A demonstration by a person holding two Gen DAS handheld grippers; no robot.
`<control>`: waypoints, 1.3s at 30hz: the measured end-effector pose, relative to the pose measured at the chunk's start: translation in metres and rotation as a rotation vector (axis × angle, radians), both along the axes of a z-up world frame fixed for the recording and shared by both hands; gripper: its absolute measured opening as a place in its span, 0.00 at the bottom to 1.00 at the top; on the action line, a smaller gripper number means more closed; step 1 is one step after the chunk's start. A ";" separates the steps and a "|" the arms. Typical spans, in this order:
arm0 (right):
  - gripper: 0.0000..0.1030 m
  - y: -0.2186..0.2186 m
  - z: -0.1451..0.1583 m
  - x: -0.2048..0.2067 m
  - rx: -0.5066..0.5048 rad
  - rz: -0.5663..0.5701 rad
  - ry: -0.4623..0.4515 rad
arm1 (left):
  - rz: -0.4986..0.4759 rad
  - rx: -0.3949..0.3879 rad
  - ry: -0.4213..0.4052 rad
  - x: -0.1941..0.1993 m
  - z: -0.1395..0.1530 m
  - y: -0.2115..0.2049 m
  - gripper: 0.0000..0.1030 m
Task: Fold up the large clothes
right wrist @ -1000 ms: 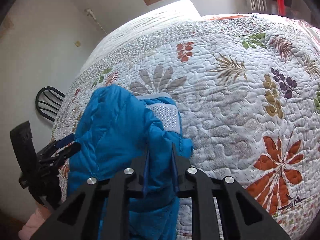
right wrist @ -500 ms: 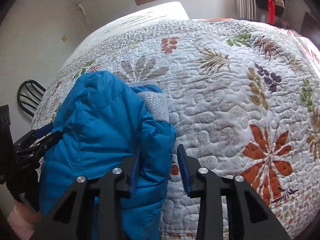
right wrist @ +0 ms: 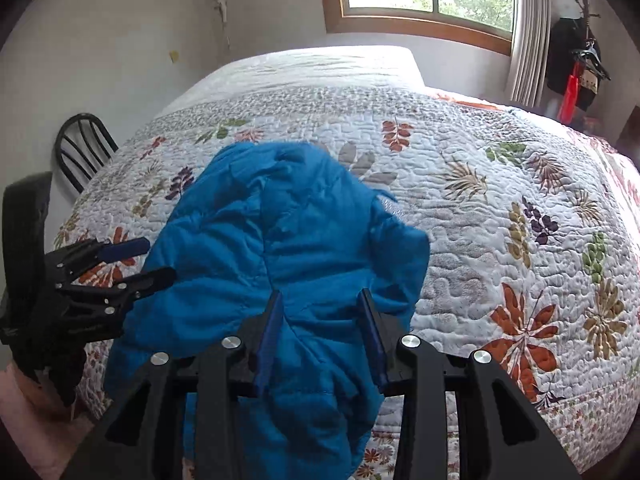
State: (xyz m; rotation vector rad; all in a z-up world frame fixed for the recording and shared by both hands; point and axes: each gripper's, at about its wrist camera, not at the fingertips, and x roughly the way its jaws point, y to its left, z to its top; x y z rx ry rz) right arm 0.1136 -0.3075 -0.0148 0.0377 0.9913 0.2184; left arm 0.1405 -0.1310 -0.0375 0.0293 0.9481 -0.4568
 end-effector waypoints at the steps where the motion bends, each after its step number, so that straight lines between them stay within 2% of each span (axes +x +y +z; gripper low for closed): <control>1: 0.37 0.000 -0.006 0.002 0.006 -0.005 0.013 | -0.005 0.001 -0.002 0.000 -0.002 -0.001 0.61; 9: 0.38 -0.008 -0.032 0.011 0.091 -0.013 0.053 | -0.026 0.029 -0.032 -0.003 -0.010 -0.007 0.53; 12: 0.38 -0.010 -0.032 0.009 0.099 -0.016 0.046 | -0.008 0.045 -0.081 -0.011 0.002 -0.005 0.42; 14: 0.38 -0.012 -0.031 0.008 0.107 -0.017 0.047 | -0.035 0.031 -0.121 -0.022 0.015 -0.006 0.41; 18: 0.38 -0.011 -0.028 0.008 0.103 -0.019 0.051 | -0.091 -0.027 -0.083 -0.030 0.021 -0.007 0.42; 20: 0.38 -0.008 -0.027 0.006 0.085 -0.019 0.046 | -0.115 -0.031 -0.040 -0.026 0.013 -0.010 0.29; 22: 0.39 -0.006 -0.028 0.006 0.070 -0.017 0.043 | -0.114 -0.024 -0.026 -0.022 0.002 -0.012 0.24; 32: 0.39 0.000 -0.036 0.008 0.047 -0.028 0.035 | -0.125 0.019 -0.062 -0.015 -0.028 -0.023 0.20; 39: 0.39 -0.001 -0.038 0.009 0.054 -0.039 0.038 | -0.124 0.021 -0.081 -0.017 -0.030 -0.025 0.20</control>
